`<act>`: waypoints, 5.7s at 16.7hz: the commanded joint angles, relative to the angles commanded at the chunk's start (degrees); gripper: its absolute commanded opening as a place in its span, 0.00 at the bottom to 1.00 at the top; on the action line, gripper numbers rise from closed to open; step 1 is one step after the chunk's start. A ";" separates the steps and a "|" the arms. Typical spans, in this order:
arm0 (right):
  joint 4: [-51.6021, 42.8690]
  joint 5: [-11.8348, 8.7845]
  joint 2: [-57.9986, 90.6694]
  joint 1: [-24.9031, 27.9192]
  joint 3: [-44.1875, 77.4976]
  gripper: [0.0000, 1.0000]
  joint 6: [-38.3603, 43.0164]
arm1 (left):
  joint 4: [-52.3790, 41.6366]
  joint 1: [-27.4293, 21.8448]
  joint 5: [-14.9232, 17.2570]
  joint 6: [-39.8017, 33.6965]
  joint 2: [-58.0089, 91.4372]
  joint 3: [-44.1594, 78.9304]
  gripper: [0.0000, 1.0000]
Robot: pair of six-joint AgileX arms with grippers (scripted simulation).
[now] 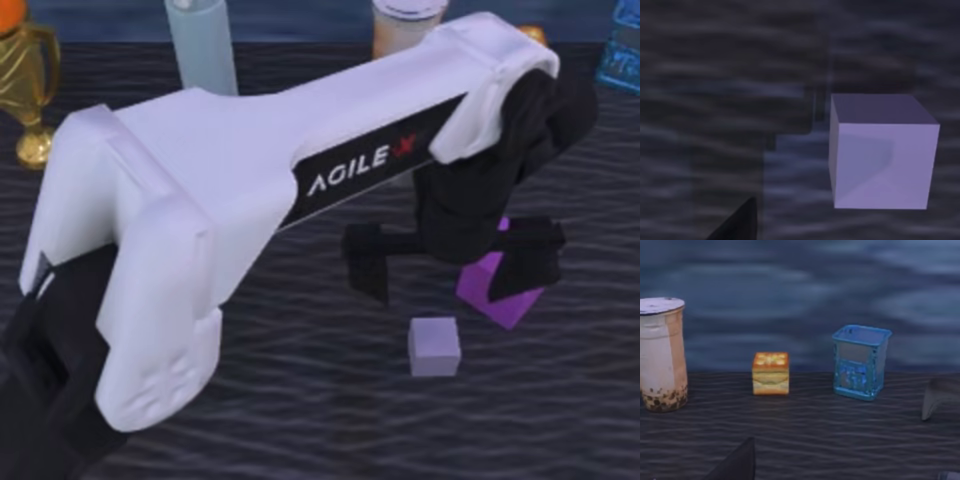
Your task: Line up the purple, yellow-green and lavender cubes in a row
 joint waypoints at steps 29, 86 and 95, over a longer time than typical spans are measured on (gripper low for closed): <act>0.00 0.00 0.00 0.00 0.00 1.00 0.00 | 14.01 41.89 1.13 101.07 -21.49 -37.08 1.00; 0.00 0.00 0.00 0.00 0.00 1.00 0.00 | 17.74 44.63 1.93 103.61 -22.70 -40.75 0.00; 0.00 0.00 0.00 0.00 0.00 1.00 0.00 | 14.52 27.87 1.84 100.79 -19.49 -34.68 0.00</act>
